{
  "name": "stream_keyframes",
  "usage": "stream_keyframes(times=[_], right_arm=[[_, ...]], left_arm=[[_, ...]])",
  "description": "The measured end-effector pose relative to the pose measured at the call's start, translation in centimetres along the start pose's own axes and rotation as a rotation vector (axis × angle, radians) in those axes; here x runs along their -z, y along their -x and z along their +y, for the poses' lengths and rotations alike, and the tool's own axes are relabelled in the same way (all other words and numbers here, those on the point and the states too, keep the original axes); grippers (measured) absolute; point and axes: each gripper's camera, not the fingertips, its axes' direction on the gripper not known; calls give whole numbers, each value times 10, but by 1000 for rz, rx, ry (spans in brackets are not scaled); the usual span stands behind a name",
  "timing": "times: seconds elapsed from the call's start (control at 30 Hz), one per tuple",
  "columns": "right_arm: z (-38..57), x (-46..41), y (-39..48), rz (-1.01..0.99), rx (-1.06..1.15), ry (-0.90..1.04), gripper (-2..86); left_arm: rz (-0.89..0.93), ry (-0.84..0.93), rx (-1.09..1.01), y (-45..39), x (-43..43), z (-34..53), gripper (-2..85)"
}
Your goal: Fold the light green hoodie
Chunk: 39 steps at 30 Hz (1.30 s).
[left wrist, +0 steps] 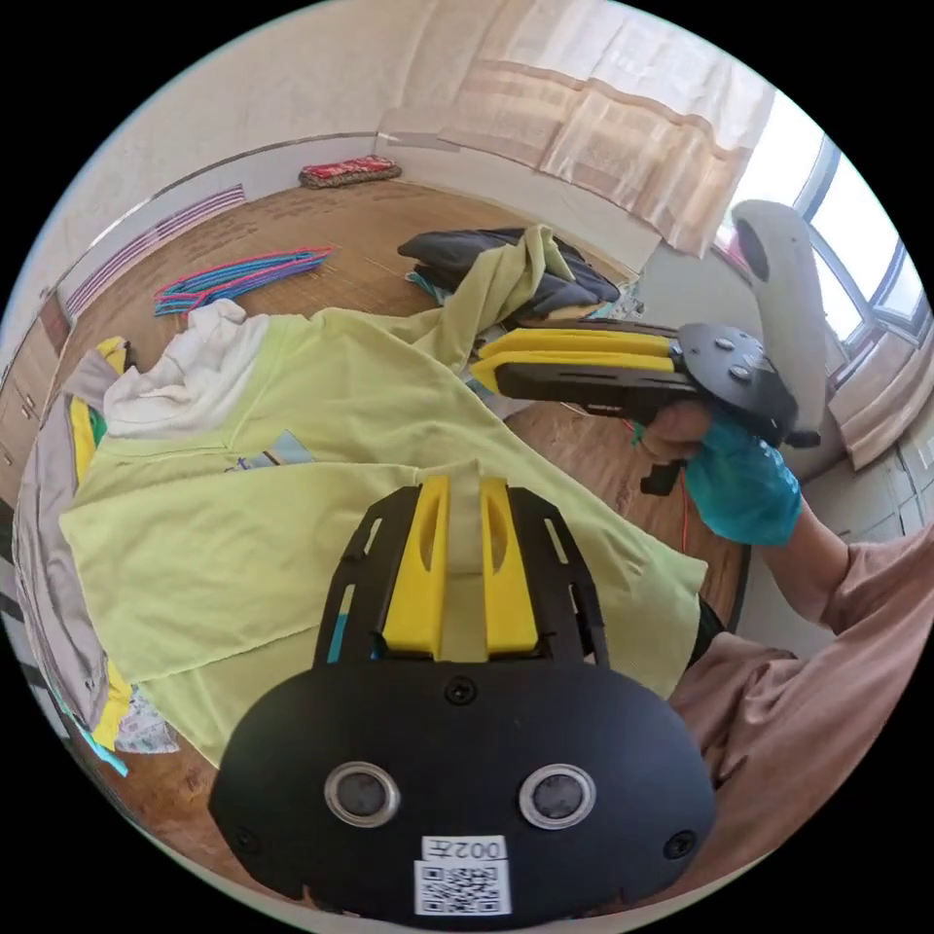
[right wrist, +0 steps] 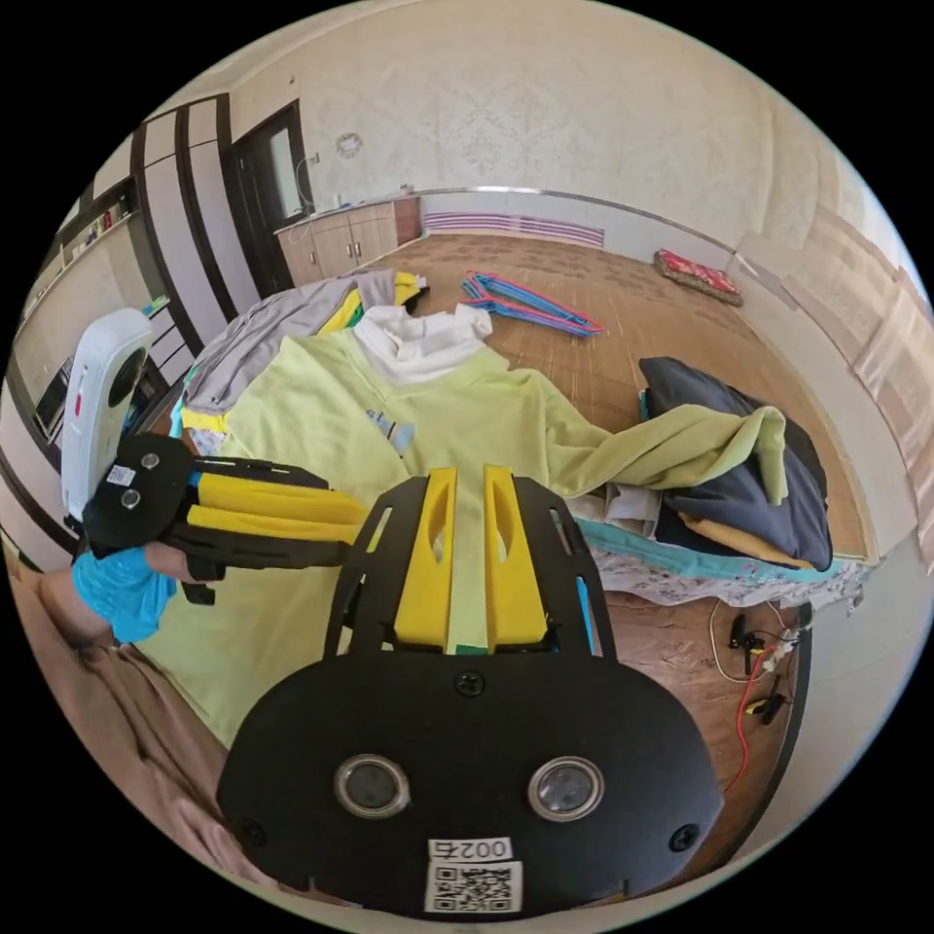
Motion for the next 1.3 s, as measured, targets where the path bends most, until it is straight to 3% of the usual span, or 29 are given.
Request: stream_keyframes(times=[0.13,0.2,0.27,0.47,0.63,0.9,1.3], right_arm=[[-14,14,22,13,-74,-67,52],[-23,21,29,-13,-131,-94,51],[-28,25,29,-55,-167,-99,49],[-34,40,40,-109,-122,-82,49],[-35,49,52,-78,-84,-76,49],[-36,58,61,-60,-18,-66,46],[-39,45,66,27,60,3,24]], left_arm=[[-240,-132,221,-10,15,-7,16],[-377,-131,287,-23,21,-12,8],[-405,-118,307,-32,23,-12,5],[-254,-82,437,-47,32,-7,-3],[-445,-58,451,-66,38,-12,-9],[-394,-95,362,-84,41,-12,-10],[-433,-77,421,-94,41,-18,-10]])
